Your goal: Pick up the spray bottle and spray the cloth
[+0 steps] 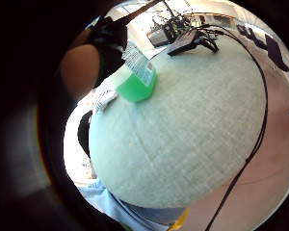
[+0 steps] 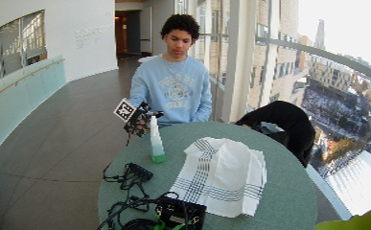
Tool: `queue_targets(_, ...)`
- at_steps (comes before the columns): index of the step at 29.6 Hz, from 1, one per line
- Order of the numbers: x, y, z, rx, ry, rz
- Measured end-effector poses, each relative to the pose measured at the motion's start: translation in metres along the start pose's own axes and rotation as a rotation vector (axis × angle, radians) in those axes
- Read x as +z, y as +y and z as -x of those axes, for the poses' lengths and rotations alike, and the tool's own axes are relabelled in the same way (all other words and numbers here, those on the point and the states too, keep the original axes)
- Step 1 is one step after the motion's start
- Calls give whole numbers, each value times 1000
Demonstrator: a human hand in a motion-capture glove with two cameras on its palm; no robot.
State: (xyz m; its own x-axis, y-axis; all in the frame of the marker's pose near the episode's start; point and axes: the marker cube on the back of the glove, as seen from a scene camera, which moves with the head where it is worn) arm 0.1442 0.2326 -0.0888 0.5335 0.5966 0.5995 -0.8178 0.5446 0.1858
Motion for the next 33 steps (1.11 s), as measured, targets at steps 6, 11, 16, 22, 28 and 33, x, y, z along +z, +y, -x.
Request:
queue_targets(6,14,-36,-17,17,-165,5)
queue_targets(11,33,-68,-32,41,-282,42)
queue_targets(16,51,-77,-40,44,-323,64)
queue_targets(22,60,-83,-44,16,-292,19)
queue_targets(28,63,-88,-44,1,-292,-25)
queue_targets(33,60,-91,-31,-9,-282,14)
